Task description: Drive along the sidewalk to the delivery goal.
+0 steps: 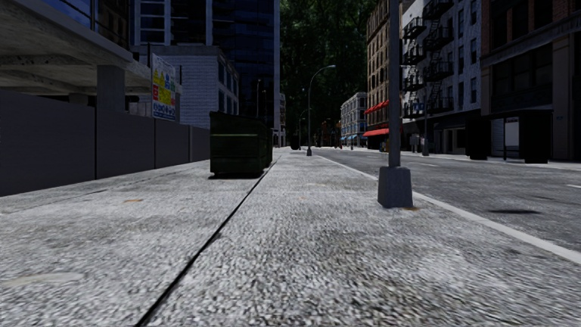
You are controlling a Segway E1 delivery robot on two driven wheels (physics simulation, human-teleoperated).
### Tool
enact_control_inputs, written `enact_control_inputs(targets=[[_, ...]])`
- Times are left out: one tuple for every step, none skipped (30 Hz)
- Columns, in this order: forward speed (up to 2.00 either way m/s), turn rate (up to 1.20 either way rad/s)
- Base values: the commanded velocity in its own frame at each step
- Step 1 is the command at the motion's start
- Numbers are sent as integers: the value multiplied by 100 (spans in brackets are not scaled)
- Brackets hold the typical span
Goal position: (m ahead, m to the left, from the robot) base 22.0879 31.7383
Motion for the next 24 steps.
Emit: enact_control_inputs(targets=[[200, 0], [200, 0], [200, 0], [200, 0], [200, 0], [200, 0], [200, 0], [200, 0], [200, 0], [200, 0], [200, 0], [200, 0], [200, 0], [200, 0], [200, 0], [200, 0], [200, 0], [200, 0], [200, 0], [200, 0], [200, 0], [200, 0], [200, 0], [200, 0]])
